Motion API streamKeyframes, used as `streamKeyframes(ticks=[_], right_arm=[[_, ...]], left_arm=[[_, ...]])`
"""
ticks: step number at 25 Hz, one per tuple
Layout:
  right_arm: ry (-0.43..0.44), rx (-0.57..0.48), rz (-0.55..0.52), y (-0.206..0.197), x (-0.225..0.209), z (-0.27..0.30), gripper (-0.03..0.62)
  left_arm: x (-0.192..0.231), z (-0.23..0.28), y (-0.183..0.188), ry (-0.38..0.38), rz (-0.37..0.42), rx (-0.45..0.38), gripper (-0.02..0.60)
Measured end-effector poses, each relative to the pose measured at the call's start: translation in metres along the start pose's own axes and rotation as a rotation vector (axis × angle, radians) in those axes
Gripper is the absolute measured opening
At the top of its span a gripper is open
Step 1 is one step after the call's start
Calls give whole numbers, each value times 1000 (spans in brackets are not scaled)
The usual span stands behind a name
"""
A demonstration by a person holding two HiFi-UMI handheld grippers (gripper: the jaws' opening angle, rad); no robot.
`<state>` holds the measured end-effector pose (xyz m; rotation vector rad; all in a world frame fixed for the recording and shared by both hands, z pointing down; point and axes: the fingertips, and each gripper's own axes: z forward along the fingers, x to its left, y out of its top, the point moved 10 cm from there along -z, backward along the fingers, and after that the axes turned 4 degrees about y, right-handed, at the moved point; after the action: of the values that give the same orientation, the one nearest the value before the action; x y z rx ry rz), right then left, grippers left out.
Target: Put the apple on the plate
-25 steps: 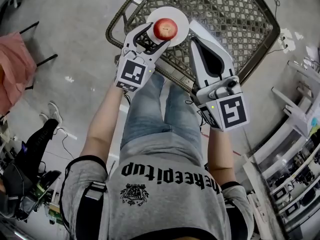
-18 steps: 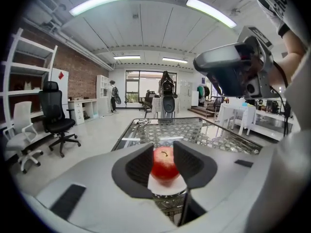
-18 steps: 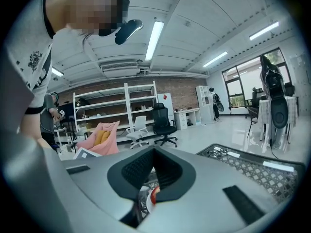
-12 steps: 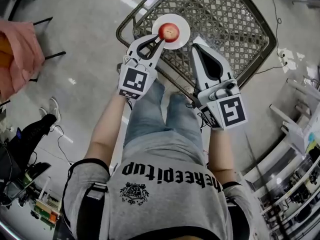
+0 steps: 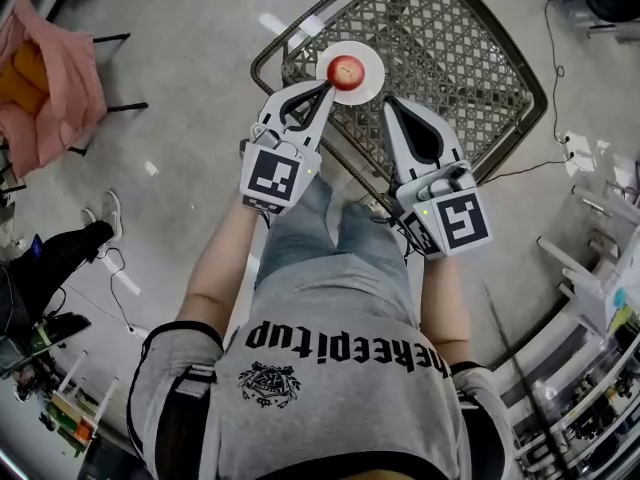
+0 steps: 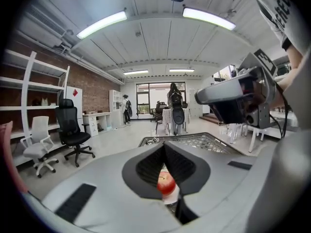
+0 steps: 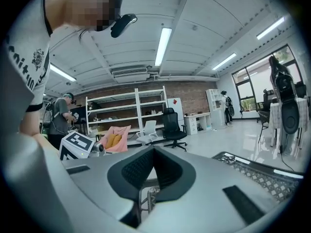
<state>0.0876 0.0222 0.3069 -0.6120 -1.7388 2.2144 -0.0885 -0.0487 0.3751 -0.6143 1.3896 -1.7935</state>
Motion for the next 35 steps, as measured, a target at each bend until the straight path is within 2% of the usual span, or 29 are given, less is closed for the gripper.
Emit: streamKeyframes(ticks=[7,21,26,35], right_arm=[[52,-15,-15,12,7,-8,9],[173,-37,-72,28,31,-32,9],[202,-46,-76,29,33,-46,9],[264,-55,-83,31,35,-68,8]], left_arm=[[-12,-23,28,22,-18,-37,25],[-43,-73,74,130,-49,-107,25],[-62,-83,84,155,-93,-90,25],[-90,-92,94,194,-96,-110,25]])
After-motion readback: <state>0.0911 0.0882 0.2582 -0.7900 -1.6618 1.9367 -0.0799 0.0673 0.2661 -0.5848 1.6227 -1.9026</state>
